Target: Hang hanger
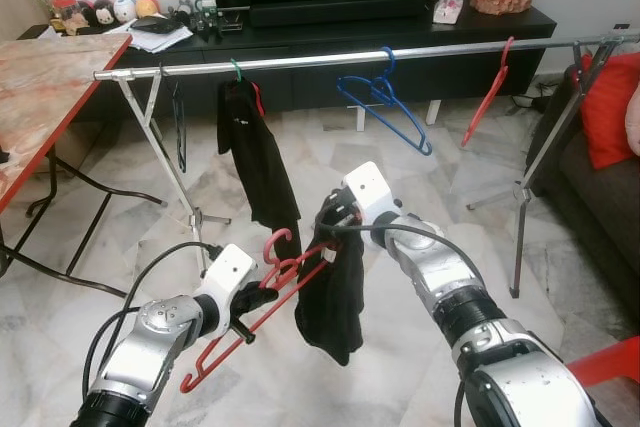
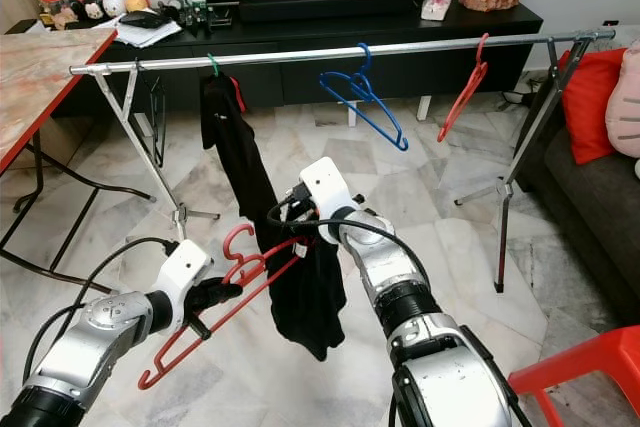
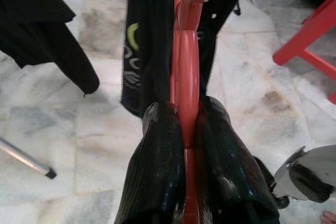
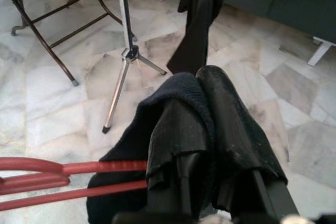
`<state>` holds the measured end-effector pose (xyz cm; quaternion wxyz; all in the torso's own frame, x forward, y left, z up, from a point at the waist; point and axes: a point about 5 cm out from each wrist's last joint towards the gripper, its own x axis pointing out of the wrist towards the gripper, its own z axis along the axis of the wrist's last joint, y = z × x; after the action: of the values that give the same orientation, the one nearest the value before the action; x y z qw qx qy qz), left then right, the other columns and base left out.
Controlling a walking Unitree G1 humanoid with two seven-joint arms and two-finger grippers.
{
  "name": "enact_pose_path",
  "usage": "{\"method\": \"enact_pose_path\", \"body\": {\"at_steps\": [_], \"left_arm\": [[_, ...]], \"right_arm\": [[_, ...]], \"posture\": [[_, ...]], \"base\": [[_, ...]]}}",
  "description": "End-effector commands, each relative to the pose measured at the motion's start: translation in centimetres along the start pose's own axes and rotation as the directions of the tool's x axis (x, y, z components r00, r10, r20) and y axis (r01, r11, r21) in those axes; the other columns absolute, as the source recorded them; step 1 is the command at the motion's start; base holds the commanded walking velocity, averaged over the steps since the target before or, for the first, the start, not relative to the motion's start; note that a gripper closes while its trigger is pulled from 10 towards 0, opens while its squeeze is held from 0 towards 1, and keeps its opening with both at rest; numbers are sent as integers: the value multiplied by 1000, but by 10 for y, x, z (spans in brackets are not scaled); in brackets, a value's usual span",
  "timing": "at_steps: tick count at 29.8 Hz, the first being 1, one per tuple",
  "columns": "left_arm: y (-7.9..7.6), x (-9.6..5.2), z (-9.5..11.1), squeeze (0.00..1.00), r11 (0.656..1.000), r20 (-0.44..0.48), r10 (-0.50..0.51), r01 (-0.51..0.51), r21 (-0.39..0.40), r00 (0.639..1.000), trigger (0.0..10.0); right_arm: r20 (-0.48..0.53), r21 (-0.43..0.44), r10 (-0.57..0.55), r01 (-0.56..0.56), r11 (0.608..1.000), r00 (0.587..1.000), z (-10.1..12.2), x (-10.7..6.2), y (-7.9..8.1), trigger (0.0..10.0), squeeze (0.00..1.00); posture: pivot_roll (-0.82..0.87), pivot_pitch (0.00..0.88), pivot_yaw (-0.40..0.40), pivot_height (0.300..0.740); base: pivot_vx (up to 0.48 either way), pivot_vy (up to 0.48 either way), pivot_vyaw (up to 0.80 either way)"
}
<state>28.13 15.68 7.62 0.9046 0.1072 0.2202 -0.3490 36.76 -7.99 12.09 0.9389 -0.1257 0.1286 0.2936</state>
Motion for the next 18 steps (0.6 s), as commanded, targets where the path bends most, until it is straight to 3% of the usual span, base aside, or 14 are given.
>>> {"method": "enact_pose_path", "body": {"at_steps": [1,8,12,18], "left_arm": [[0,-2,7,0,1000,42,-12,12,10,999,10000],[-7,-5,12,0,996,78,-90,91,-15,993,10000],[-7,-6,11,0,992,78,-125,126,-13,989,10000],[-1,-2,11,0,998,51,-67,67,6,996,10000]], "right_arm": [[53,-17,31,-30,999,998,15,1,5,10000,0],[45,-31,41,-40,999,998,14,-3,7,10000,0],[71,-90,107,-100,991,992,22,-5,11,10000,0],[65,-130,143,-134,982,988,29,-9,15,10000,0]], "posture": [[-56,0,68,740],[-54,0,67,740],[-59,0,68,740],[-59,0,68,740]], "base": [[0,0,0],[0,0,0],[0,0,0],[0,0,0]]}}
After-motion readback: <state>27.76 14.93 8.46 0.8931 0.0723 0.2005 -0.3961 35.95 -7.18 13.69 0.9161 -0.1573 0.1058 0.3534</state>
